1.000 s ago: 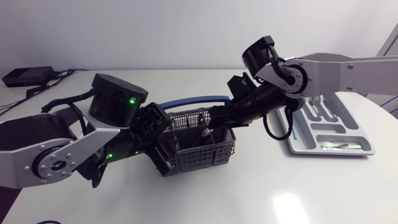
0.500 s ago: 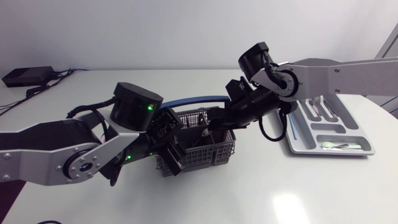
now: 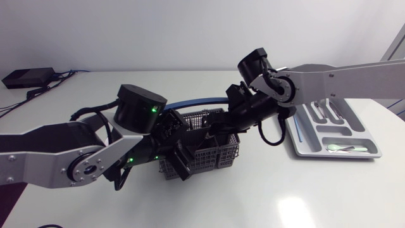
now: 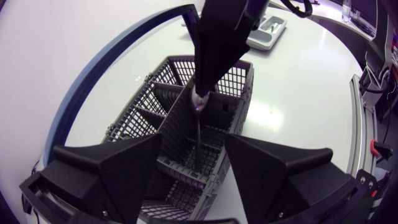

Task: Unload the cutlery basket into the drawer organizer.

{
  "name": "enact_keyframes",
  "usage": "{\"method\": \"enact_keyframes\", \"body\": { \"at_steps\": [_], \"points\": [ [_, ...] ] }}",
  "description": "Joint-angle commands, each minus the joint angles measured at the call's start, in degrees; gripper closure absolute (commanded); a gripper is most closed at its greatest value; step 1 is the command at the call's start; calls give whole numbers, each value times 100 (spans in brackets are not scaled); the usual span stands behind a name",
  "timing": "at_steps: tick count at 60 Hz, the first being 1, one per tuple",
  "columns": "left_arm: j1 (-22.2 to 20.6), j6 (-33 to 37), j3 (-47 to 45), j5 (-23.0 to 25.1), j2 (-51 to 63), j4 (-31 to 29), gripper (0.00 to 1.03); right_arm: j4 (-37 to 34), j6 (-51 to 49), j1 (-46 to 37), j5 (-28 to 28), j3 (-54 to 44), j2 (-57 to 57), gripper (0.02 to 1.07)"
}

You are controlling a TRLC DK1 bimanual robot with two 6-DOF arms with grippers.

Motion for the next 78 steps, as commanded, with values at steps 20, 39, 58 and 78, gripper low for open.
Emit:
{"method": "enact_keyframes", "body": {
  "at_steps": [20, 39, 58, 78],
  "points": [
    [64, -232, -50, 78, 100, 161, 32, 250, 236, 90, -48, -131, 147, 74],
    [55, -232, -85, 78, 109, 223, 32, 382, 271, 99, -233, -166, 129, 93],
    [46, -232, -155, 78, 47, 249, 32, 513, 280, 108, -707, -166, 244, 101],
    [117, -197, -322, 78, -287, 214, 32, 566, 227, 73, -716, -263, 129, 101]
  ]
}}
